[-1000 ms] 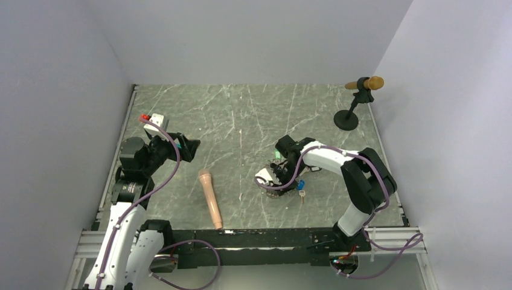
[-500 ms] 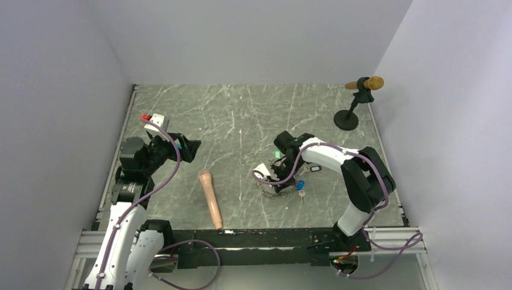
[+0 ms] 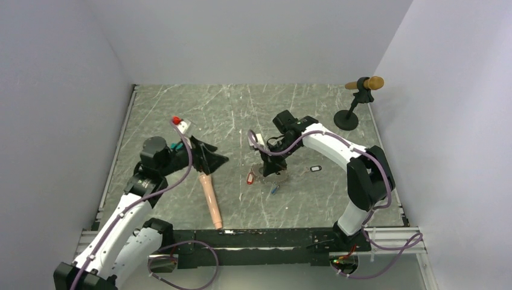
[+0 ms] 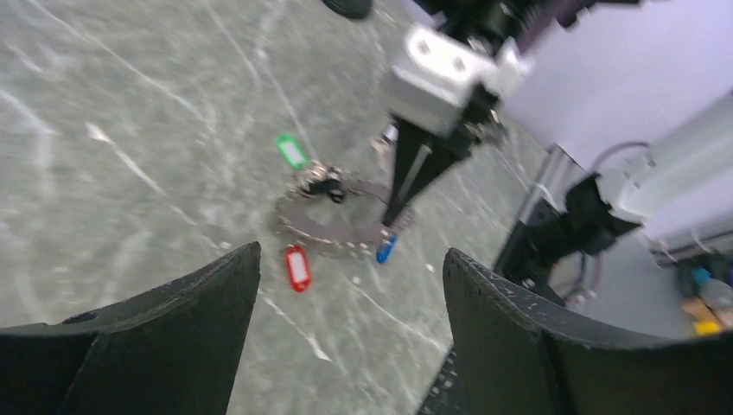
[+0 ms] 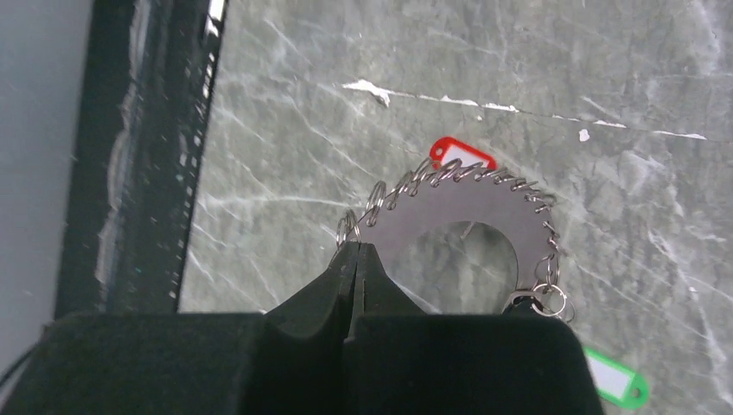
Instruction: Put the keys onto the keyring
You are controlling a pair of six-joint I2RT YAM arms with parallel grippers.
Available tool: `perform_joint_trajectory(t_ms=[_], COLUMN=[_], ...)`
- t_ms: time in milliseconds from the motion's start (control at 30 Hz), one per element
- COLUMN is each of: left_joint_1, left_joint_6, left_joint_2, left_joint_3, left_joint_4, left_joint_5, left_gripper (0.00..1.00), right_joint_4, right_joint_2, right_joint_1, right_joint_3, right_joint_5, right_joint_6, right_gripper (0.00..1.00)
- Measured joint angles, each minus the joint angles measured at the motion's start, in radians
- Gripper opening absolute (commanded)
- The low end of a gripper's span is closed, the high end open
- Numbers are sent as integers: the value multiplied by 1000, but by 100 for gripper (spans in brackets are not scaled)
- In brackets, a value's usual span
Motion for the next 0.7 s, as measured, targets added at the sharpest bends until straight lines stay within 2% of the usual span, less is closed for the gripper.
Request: perform_joint_trajectory(t_ms=[167, 300, 400, 700], left_joint_1=[-147, -210, -257, -393], left_joint_6=[-108, -181, -206, -105], left_joint_2=[18, 51, 112, 282], left_joint_3=[-76, -147, -192, -216], left_joint_4=[71, 209, 335, 570], left_joint_5=[-27, -48, -50, -58], left_gripper=[66, 52, 46, 36], right_joint_4=[50, 137, 194, 296], right_joint_2=[-1, -23, -51, -116], right_joint_1=[-39, -65, -82, -101], right_joint_3=[-1, -20, -43, -85], right_joint_5=[-118, -190, -226, -289], right_joint_6=[142, 261, 333, 433], right_gripper=[0, 0, 0, 0])
